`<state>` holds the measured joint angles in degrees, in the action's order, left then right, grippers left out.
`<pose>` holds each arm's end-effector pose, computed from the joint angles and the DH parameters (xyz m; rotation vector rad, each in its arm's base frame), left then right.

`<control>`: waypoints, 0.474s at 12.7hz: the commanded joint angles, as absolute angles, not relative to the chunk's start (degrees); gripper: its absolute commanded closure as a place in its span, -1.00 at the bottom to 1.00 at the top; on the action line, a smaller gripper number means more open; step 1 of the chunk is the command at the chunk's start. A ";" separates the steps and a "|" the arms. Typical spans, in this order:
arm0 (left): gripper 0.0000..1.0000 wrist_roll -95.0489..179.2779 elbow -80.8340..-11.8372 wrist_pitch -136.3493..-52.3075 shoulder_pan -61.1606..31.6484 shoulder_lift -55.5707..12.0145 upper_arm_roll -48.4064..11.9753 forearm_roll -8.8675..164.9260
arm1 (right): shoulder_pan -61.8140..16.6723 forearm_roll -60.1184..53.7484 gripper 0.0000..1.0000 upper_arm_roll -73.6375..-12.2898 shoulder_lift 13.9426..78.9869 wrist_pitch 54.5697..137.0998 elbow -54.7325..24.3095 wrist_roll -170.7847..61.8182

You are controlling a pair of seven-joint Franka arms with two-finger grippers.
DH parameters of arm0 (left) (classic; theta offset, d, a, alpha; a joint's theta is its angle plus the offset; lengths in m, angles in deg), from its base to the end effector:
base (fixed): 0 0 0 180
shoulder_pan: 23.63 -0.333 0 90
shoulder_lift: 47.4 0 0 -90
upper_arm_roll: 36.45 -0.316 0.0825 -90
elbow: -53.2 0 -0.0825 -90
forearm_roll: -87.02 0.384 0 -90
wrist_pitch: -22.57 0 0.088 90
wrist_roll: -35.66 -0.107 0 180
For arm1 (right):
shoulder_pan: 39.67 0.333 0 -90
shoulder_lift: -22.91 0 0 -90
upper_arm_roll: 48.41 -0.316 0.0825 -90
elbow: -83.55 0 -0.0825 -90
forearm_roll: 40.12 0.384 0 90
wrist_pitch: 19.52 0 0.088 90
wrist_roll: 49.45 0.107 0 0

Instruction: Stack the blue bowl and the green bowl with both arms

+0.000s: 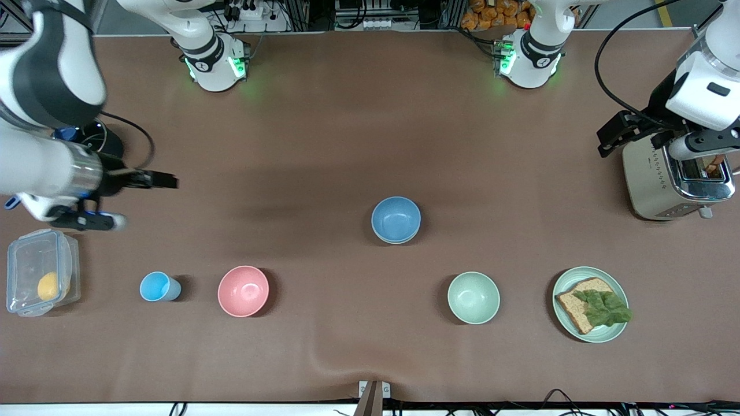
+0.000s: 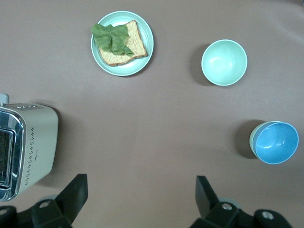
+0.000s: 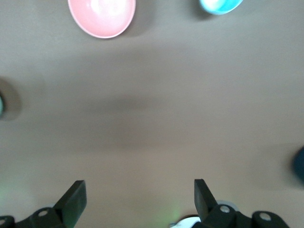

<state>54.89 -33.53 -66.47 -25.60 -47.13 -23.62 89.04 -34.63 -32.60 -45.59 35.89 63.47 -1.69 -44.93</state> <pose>0.5457 -0.1005 0.6474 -3.1087 -0.2294 -0.0676 0.5989 0.0414 0.5238 -3.0085 0.0628 0.4119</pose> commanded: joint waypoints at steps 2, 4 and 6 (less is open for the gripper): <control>-1.00 51.58 -33.28 -64.44 -25.21 -47.31 -24.68 89.04 | -41.24 -36.95 -1.00 -48.24 30.74 63.36 -3.56 -52.61; -1.00 51.57 -33.37 -64.35 -25.21 -47.31 -24.68 89.04 | -41.51 -39.83 -1.00 -48.24 30.12 63.80 -3.11 -52.53; -1.00 51.40 -33.37 -64.27 -25.21 -47.22 -24.68 88.95 | -41.51 -42.14 -1.00 -48.93 29.42 63.89 -2.59 -51.91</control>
<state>52.74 -33.64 -65.14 -25.60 -47.09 -24.24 89.04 -40.55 -39.52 -46.76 31.09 63.39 -1.79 -52.20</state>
